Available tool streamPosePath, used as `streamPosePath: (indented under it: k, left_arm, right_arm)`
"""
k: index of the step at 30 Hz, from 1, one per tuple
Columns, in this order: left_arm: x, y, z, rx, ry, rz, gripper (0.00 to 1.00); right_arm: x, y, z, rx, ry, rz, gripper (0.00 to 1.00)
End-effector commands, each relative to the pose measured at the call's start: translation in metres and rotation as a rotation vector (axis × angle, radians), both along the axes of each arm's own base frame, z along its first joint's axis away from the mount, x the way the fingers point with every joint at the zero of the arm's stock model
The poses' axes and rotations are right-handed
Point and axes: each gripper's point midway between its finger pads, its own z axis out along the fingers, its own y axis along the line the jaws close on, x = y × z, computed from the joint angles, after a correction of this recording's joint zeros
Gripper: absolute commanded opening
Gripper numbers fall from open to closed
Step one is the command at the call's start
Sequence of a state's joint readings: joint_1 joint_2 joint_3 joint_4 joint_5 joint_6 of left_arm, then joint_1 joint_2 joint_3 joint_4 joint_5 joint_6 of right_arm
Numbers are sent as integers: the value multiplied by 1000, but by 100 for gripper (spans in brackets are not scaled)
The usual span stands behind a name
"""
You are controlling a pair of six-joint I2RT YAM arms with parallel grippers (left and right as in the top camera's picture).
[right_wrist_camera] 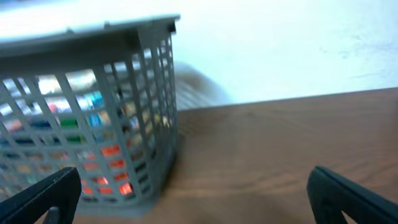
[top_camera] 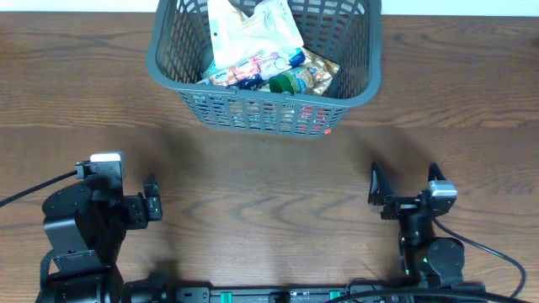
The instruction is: Pack container
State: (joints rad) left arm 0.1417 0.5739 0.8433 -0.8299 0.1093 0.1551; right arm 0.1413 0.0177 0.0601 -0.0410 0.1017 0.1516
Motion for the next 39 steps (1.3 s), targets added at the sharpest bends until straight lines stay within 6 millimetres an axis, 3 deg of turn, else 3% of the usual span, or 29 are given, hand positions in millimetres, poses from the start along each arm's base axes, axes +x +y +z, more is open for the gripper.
streamPosePath:
  k: [1, 4, 39]
  left_arm:
    - [0, -3, 1, 1, -3, -18, 99]
    - [0, -3, 1, 1, -3, -18, 98]
    - [0, -3, 1, 1, -3, -18, 99]
  right_arm:
    - [1, -1, -14, -83, 26, -3, 99]
    - [0, -1, -32, -137, 93, 6, 99]
    - [0, 4, -32, -190, 86, 38, 99]
